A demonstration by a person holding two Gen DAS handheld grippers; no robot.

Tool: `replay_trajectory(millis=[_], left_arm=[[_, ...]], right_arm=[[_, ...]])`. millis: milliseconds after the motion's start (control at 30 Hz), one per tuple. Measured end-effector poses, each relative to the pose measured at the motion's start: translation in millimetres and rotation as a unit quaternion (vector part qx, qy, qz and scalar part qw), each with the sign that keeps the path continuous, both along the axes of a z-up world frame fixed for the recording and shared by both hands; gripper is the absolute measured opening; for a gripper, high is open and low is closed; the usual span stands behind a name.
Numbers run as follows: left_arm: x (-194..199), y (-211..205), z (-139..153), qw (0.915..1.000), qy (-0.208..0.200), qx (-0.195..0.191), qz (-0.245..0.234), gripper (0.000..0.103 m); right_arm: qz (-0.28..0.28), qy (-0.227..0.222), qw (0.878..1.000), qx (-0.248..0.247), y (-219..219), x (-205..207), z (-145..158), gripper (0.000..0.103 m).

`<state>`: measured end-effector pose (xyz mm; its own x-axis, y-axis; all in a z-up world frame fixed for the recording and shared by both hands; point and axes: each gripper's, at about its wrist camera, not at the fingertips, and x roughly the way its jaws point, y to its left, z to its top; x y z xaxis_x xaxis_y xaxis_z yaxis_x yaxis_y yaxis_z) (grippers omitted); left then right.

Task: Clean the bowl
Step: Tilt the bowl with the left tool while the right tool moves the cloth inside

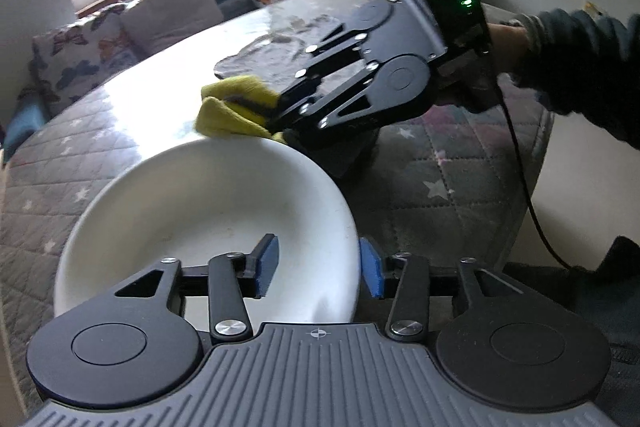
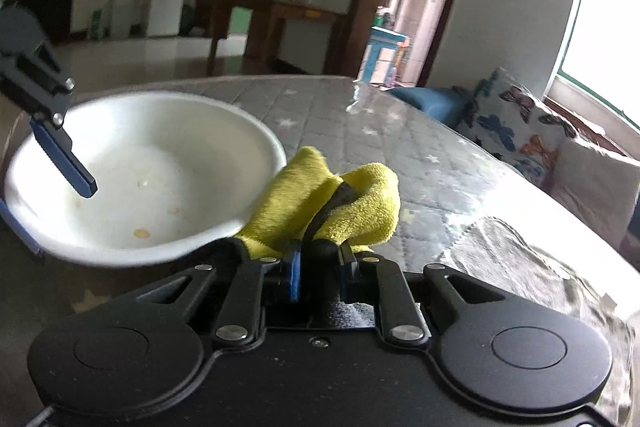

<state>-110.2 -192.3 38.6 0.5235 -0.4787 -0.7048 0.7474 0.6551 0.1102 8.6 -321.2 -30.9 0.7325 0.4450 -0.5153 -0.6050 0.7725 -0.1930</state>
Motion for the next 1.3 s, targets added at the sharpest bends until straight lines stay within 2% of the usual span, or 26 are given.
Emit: replay_trajectory(millis=[233,367,533,667,900,967,1033,1067,1167,1300], left_arm=[[-6,22,13,0.9977,-0.008,-0.024,0.063,0.053],[-8,35,15,0.9951,-0.009,-0.019,0.096,0.053],[-11,52,17,0.9864,-0.018,-0.015,0.163,0.054],[-16,61,15,0.9799,-0.025,-0.008,0.198,0.056],[-20,80,14,0.9659,-0.011,-0.030,0.257,0.061],[-19,82,14,0.9611,-0.003,-0.036,0.274,0.062],[-17,89,15,0.9511,0.009,-0.048,0.305,0.063],[-18,90,15,0.9488,0.011,-0.052,0.311,0.064],[-17,99,14,0.9321,0.032,-0.067,0.355,0.065],[-10,107,10,0.9185,0.066,-0.085,0.380,0.065]], right_arm=[[-0.014,-0.016,0.999,0.027,-3,-11,16,0.018],[-0.004,-0.033,0.999,0.035,3,-19,31,0.018],[0.011,-0.047,0.998,0.041,14,-30,43,0.018],[0.019,-0.052,0.998,0.040,21,-33,47,0.018],[0.035,-0.039,0.998,0.036,31,-41,41,0.018],[0.039,-0.036,0.998,0.035,35,-44,38,0.018],[0.042,-0.033,0.998,0.035,38,-46,37,0.018],[0.043,-0.033,0.998,0.036,39,-48,37,0.018],[0.043,-0.029,0.998,0.037,41,-51,37,0.018],[0.043,-0.019,0.998,0.044,43,-45,38,0.018]])
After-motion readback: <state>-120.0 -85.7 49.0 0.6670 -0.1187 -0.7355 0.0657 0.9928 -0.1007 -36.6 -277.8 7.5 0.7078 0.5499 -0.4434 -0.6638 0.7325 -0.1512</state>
